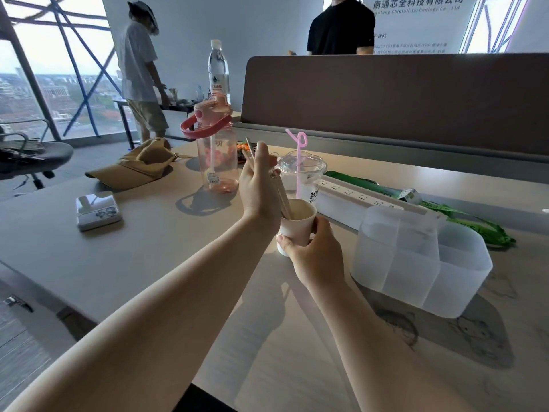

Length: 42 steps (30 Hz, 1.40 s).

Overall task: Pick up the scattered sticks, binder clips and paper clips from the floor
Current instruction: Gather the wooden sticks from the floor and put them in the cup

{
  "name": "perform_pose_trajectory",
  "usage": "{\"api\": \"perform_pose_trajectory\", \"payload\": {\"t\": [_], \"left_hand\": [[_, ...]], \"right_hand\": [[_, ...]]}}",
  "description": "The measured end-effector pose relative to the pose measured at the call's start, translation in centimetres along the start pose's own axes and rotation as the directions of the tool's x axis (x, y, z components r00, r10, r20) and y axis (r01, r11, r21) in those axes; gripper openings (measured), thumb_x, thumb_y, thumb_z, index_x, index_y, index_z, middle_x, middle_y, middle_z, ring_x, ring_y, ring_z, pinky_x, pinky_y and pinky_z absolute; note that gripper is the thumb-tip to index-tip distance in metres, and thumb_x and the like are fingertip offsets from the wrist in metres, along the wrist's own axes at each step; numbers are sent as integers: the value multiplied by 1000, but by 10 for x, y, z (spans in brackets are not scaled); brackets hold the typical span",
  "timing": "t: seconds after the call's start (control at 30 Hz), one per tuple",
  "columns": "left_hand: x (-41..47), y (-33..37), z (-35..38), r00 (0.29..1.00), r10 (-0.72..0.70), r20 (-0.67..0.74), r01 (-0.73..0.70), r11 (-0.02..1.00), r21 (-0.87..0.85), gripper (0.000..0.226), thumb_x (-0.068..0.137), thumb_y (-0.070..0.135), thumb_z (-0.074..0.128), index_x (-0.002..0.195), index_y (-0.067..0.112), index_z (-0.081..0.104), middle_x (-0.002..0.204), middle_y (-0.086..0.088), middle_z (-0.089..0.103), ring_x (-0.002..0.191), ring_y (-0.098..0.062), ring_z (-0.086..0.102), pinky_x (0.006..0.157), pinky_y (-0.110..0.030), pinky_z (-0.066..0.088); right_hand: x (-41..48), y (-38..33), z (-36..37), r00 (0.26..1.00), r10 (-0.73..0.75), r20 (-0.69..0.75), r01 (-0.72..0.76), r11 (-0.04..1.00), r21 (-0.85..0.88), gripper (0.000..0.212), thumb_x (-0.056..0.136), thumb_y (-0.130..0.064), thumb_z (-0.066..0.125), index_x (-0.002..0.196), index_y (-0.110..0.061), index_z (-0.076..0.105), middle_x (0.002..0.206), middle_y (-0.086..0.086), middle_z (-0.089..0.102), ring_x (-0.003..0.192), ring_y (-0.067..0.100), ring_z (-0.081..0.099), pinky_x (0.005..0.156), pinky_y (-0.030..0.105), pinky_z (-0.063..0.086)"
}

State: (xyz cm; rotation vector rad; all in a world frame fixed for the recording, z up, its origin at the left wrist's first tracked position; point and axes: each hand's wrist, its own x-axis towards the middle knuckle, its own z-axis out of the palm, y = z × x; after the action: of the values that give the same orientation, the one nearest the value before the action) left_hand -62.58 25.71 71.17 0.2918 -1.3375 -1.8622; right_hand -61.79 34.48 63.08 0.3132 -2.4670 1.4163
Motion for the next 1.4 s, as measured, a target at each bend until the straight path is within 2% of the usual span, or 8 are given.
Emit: {"api": "perform_pose_trajectory", "payload": {"t": [0.43,0.67,0.9,1.0,1.1,1.17,1.3,1.4], "left_hand": [[15,22,1,970,242,-35,-229,948,221,14,98,39,45,107,31,52,105,11,57,96,-3,55,77,-16,44],[7,9,-3,997,65,47,-75,956,283,41,101,29,37,89,18,74,90,1,69,77,-9,57,72,-27,45],[-10,17,-18,981,40,192,-102,940,325,37,101,38,37,124,20,60,113,10,61,98,0,53,83,-20,39],[-18,40,-39,983,35,180,-97,933,347,45,97,45,42,134,21,52,131,4,55,112,-7,51,100,-29,41],[-30,70,-70,983,47,175,-121,890,440,40,92,41,48,121,16,61,116,-6,63,98,-16,61,88,-29,52],[-48,93,-105,989,42,139,-106,862,496,30,96,29,50,118,13,62,112,-6,65,89,-11,61,73,-18,50],[-84,111,-159,994,-27,107,-48,766,641,17,93,31,54,102,21,64,104,-1,63,97,-21,60,85,-34,49],[-135,120,-214,990,-133,49,56,681,730,10,76,38,50,74,28,51,84,-6,56,78,-20,55,71,-33,41]], "right_hand": [[-1,-2,-1,1000,3,12,-3,1000,15,55,72,-41,78,114,-15,53,113,1,64,102,23,62,84,36,50],[-1,-2,-2,1000,20,17,-20,1000,3,55,73,-42,77,115,-16,52,113,2,63,100,23,62,85,36,50],[-4,-1,-7,999,-21,43,20,1000,23,65,73,-40,78,124,-14,47,123,3,60,106,21,61,84,22,45],[-15,-7,-19,986,-128,-108,128,992,-9,66,76,-37,76,129,-9,48,126,11,59,111,24,59,93,31,50],[-41,-32,-32,928,-270,-255,270,962,-39,44,84,-30,62,120,-6,54,115,14,61,104,25,58,89,36,50],[-75,-66,-35,911,-376,-166,382,924,0,35,83,-28,54,112,-8,58,107,10,62,96,20,58,83,30,49],[-137,-100,-22,813,-563,148,556,826,92,15,87,-17,57,100,-13,63,93,-2,59,77,6,51,70,7,34],[-207,-98,-2,747,-573,337,567,814,128,8,88,-12,57,91,-13,64,80,-8,52,64,-2,44,61,0,30]]}}
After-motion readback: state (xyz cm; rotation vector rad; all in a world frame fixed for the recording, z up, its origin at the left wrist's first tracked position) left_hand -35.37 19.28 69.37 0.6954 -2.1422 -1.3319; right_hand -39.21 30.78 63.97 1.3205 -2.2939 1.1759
